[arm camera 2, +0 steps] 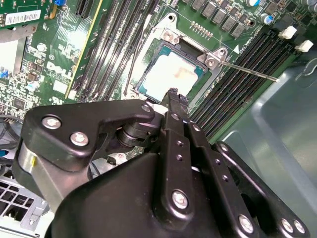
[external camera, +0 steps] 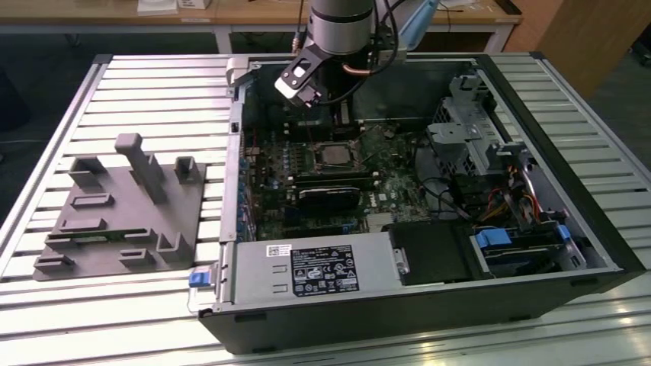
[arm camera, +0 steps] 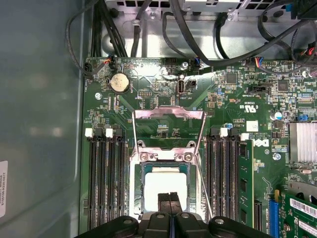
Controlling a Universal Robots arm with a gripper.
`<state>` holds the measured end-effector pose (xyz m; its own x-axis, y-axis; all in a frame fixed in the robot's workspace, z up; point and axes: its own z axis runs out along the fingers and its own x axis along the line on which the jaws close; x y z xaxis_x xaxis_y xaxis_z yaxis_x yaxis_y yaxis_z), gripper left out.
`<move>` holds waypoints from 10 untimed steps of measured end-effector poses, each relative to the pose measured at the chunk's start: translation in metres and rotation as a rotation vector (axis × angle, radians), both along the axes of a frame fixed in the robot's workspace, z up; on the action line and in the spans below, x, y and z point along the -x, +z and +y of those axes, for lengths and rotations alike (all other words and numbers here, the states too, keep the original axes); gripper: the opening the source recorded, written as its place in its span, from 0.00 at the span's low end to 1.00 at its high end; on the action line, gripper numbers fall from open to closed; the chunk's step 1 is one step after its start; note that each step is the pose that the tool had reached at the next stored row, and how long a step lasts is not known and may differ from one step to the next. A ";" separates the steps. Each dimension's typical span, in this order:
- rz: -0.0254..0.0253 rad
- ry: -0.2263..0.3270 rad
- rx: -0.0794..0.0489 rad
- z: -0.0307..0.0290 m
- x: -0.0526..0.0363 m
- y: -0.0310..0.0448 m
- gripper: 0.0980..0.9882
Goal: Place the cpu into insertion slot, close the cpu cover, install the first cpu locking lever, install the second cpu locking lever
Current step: 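Close the cpu cover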
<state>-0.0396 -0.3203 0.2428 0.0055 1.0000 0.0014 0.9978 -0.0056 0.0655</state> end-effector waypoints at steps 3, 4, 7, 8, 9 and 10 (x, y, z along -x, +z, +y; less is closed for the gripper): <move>0.0000 0.000 0.000 0.0000 0.0000 0.0000 0.01; 0.0000 0.000 0.000 0.0000 0.0000 0.0000 0.01; 0.0000 0.000 0.000 0.0000 0.0000 0.0001 0.01; 0.0001 0.000 0.000 0.0000 0.0000 0.0003 0.01; 0.0002 0.000 0.000 0.0000 0.0000 0.0008 0.01; 0.0001 0.000 0.000 0.0000 0.0000 0.0016 0.01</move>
<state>-0.0397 -0.3203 0.2444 0.0055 1.0000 0.0011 0.9978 -0.0056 0.0654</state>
